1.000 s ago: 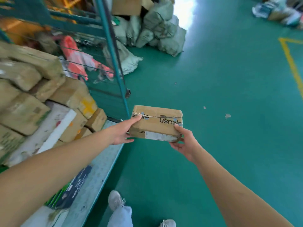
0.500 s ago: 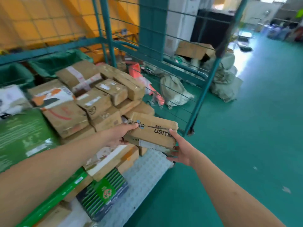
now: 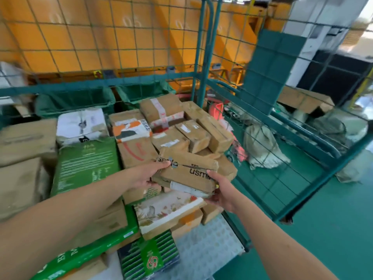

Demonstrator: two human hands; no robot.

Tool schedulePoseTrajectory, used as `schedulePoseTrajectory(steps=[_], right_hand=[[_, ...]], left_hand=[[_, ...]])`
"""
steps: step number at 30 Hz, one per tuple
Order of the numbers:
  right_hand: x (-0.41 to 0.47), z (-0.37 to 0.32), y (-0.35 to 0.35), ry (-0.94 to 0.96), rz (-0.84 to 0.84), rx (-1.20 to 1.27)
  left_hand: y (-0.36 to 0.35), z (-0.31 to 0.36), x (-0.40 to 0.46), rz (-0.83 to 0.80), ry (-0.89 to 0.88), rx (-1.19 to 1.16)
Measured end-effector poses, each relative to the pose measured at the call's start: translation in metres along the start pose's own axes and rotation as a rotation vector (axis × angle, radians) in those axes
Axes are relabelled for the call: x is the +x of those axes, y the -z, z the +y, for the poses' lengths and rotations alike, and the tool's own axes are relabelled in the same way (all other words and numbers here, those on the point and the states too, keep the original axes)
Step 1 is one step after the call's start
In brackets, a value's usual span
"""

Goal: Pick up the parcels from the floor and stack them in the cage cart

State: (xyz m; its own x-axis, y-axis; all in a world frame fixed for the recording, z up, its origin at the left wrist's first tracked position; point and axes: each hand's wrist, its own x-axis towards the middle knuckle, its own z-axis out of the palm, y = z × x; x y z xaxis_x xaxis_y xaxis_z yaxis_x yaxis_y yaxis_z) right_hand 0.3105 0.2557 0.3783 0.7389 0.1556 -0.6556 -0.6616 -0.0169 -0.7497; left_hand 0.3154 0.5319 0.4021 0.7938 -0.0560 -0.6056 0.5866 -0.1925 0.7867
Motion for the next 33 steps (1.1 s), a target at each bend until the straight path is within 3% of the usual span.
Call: schedulePoseTrajectory(steps=[11, 15, 21, 25, 33], right_hand=[[0.123, -0.083, 0.005, -0.015, -0.155, -0.088], [0.176, -0.121, 0.006, 0.033, -0.212, -0.063], [0.250, -0.183, 0.003, 0.060, -0.256, -0.227], [0.288, -0.212, -0.004, 0.143, -0.227, -0.293], [0.352, -0.270, -0.049, 0.262, -0.121, -0.440]], left_hand=[[0.026, 0.037, 0.069, 0.168, 0.028, -0.161], [0.029, 0.069, 0.105, 0.293, 0.025, -0.203], [0.037, 0.101, 0.163, 0.459, 0.037, -0.236], [0.050, 0.113, 0.187, 0.431, 0.073, -0.066], [0.081, 0.150, 0.238, 0.569, -0.009, -0.199]])
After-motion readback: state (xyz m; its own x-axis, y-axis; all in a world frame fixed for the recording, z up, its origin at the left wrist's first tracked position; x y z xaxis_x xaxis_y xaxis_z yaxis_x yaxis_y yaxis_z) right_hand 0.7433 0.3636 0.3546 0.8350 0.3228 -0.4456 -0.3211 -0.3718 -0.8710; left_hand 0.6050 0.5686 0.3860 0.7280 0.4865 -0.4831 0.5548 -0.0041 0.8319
